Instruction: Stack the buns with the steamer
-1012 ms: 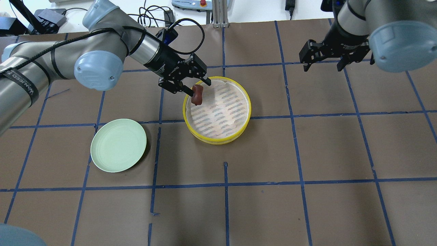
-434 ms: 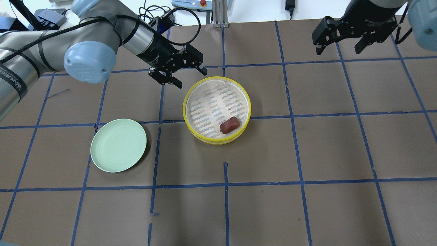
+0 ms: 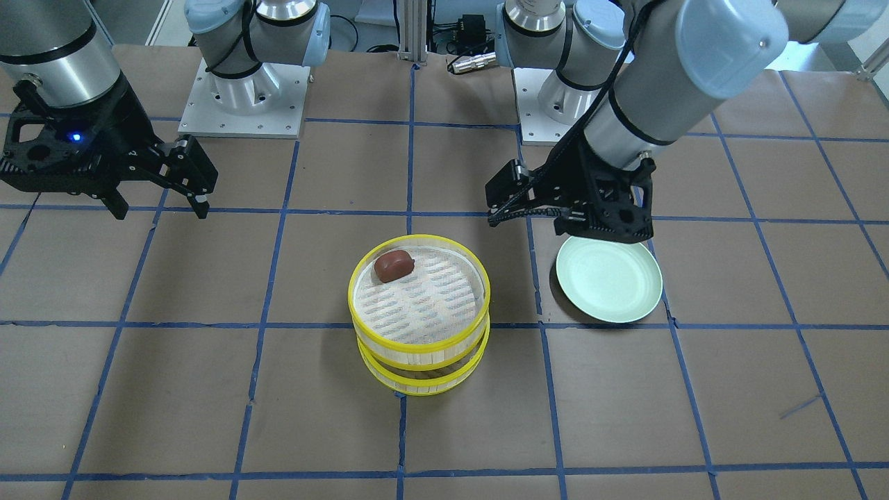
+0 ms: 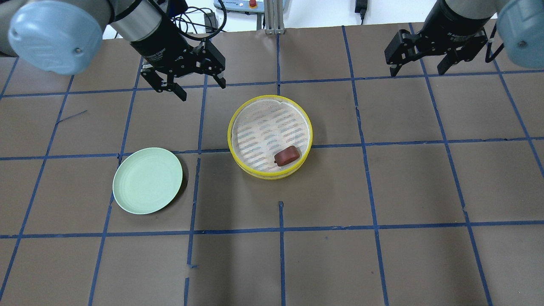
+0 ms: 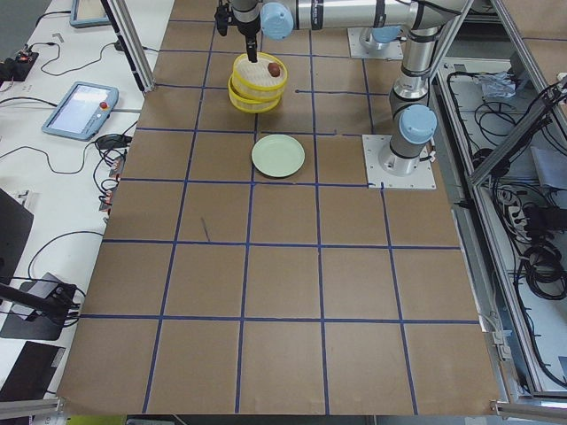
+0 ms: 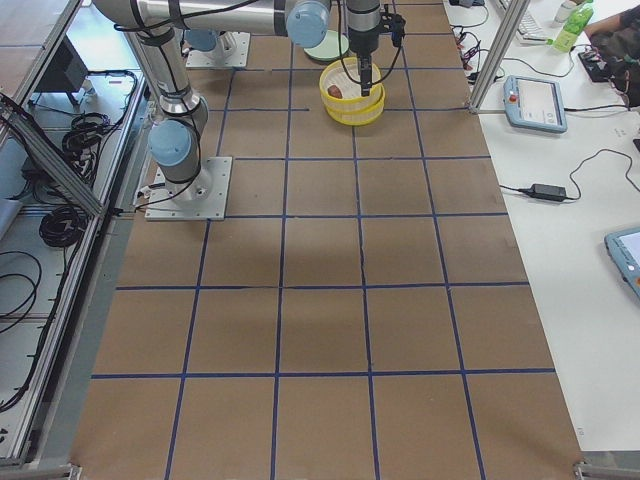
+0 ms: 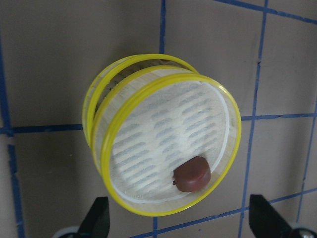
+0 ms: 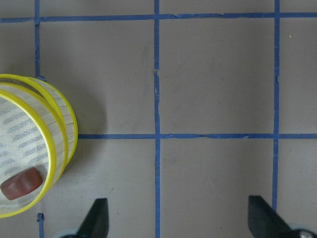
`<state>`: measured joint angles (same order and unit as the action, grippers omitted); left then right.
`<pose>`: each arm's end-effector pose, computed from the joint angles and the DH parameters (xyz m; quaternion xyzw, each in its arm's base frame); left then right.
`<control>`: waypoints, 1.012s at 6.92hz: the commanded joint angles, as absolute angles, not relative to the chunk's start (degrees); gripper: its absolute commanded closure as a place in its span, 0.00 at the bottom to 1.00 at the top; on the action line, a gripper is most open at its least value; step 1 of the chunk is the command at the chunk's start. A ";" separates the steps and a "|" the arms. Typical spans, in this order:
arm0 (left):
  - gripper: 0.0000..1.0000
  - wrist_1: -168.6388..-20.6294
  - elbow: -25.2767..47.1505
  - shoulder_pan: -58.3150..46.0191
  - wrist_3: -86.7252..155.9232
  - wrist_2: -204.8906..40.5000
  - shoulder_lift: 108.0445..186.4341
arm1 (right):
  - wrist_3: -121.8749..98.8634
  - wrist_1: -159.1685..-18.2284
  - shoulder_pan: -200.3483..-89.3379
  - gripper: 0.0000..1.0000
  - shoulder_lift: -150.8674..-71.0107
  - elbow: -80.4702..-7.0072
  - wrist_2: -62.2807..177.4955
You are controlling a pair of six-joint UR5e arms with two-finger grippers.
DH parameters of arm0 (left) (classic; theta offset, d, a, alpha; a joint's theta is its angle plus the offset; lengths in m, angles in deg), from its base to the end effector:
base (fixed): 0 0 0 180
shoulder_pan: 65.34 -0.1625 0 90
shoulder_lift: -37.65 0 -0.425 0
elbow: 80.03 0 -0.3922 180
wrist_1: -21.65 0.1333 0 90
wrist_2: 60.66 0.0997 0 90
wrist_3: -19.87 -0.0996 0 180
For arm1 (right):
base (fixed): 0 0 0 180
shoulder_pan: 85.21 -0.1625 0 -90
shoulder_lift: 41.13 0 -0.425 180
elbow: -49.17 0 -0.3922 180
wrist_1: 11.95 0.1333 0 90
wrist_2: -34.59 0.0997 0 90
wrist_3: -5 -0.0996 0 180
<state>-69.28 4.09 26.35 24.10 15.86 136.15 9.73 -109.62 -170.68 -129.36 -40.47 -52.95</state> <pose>-0.1726 -0.5433 0.4621 0.0256 -0.9923 -0.0368 0.1156 0.0965 -0.5244 0.4896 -0.0029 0.9983 -0.0561 0.0170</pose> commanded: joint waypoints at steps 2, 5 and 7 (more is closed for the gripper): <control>0.00 -71.88 4.08 26.15 20.50 30.22 133.36 | 9.48 -108.28 -171.69 0.00 -130.08 -40.92 -52.25; 0.00 -71.61 4.17 26.24 20.13 29.95 133.18 | 9.48 -108.45 -172.40 0.00 -129.99 -40.74 -52.16; 0.00 -71.52 4.34 26.50 20.13 29.95 133.18 | 9.48 -108.37 -172.40 0.00 -129.81 -40.92 -52.25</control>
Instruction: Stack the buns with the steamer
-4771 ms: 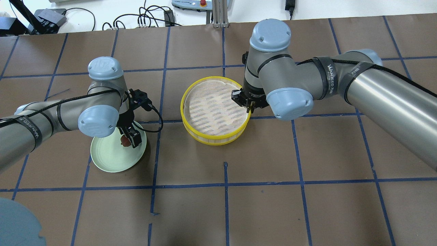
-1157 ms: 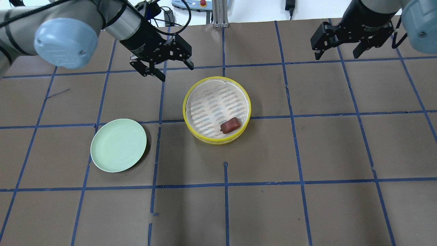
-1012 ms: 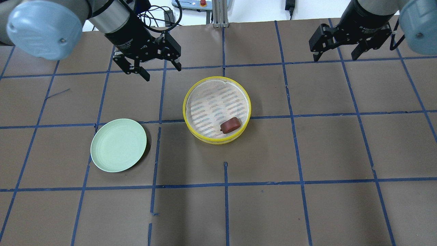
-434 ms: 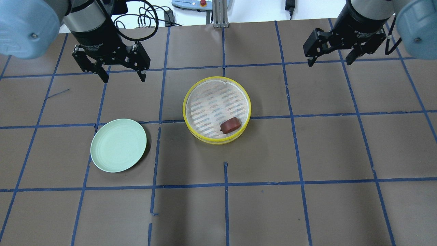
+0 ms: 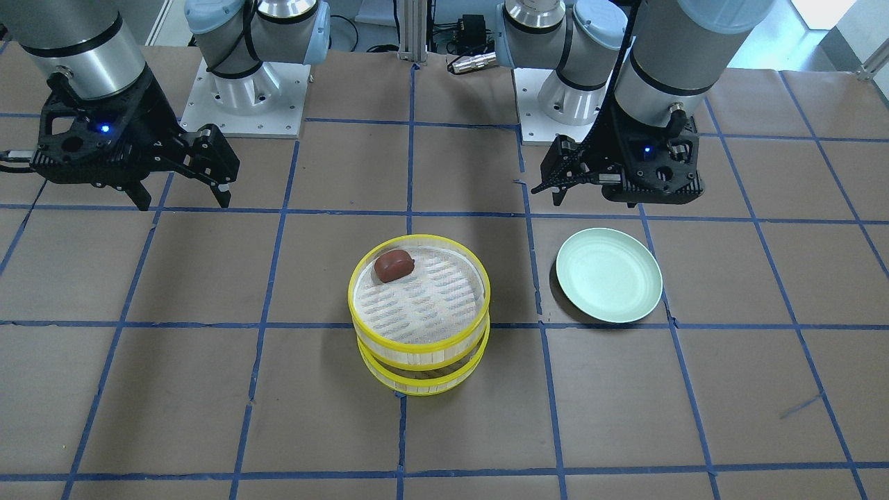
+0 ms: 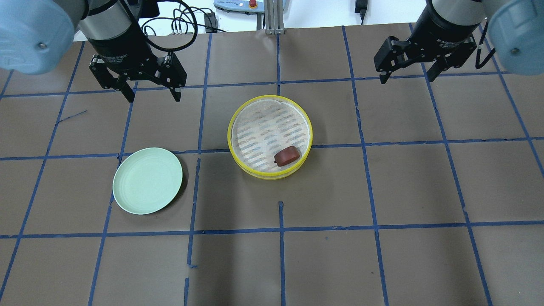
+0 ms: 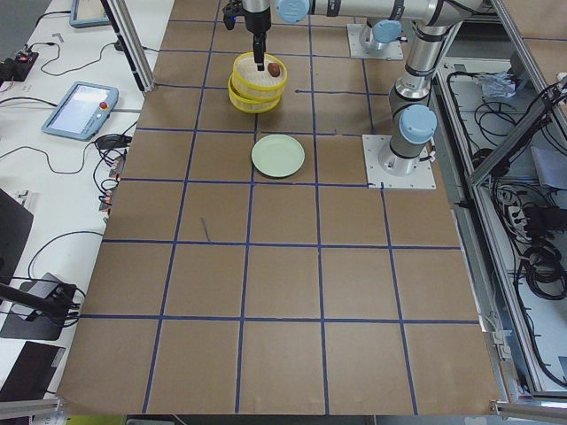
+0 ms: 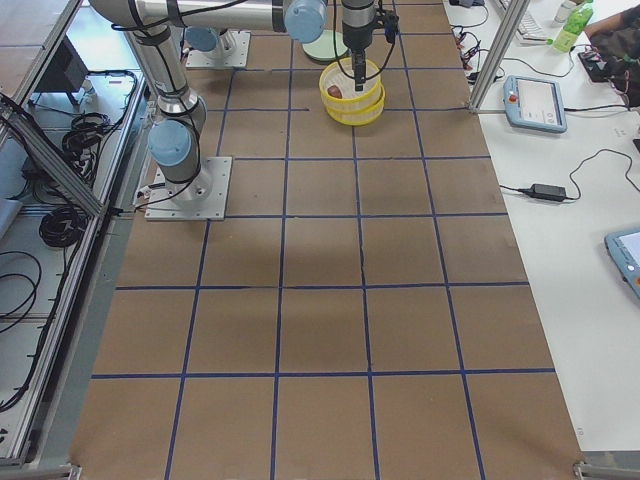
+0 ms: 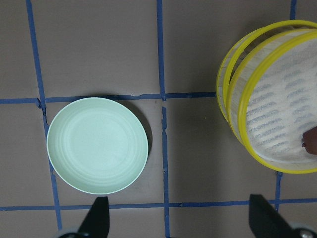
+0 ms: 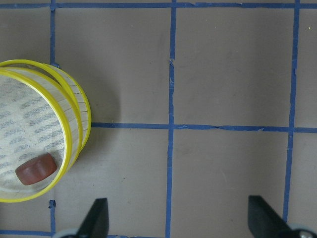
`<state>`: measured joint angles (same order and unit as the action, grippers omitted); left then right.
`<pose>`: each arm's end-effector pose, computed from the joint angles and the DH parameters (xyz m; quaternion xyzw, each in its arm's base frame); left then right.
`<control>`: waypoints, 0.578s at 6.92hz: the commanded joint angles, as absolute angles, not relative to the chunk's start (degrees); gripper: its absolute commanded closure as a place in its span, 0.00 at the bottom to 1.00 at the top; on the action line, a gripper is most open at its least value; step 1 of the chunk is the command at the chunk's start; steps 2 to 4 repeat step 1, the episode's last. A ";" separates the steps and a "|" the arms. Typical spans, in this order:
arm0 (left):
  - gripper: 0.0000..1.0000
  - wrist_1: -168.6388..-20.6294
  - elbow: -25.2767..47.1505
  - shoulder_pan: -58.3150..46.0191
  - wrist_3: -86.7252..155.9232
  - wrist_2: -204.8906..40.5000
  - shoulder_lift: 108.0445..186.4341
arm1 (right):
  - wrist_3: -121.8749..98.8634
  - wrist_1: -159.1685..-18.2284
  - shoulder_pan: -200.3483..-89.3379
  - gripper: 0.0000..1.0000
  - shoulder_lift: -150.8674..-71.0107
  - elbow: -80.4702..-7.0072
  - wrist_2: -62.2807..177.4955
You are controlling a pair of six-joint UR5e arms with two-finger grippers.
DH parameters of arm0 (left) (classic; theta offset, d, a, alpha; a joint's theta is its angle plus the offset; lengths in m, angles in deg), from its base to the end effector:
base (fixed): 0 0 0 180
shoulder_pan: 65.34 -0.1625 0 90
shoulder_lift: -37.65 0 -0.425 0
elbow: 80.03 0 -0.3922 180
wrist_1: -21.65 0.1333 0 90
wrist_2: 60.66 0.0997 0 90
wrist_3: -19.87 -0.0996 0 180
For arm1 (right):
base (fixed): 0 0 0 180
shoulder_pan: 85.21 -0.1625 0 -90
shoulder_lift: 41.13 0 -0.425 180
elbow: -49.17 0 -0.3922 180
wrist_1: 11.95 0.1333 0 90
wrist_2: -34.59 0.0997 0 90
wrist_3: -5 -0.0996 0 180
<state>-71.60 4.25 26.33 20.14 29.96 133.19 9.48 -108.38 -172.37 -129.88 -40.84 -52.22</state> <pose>-0.1475 -0.5234 0.4820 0.0124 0.9996 0.0267 0.0059 0.1134 -0.5159 0.4887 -0.0155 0.9985 -0.0468 0.0249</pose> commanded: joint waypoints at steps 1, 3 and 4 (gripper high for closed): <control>0.00 -71.52 4.43 26.59 20.22 29.95 133.18 | 9.48 -108.37 -172.40 0.00 -129.73 -41.01 -52.25; 0.00 -71.52 4.43 26.59 20.22 29.95 133.18 | 9.48 -108.37 -172.40 0.00 -129.73 -41.01 -52.25; 0.00 -71.52 4.43 26.59 20.22 29.95 133.18 | 9.48 -108.37 -172.40 0.00 -129.73 -41.01 -52.25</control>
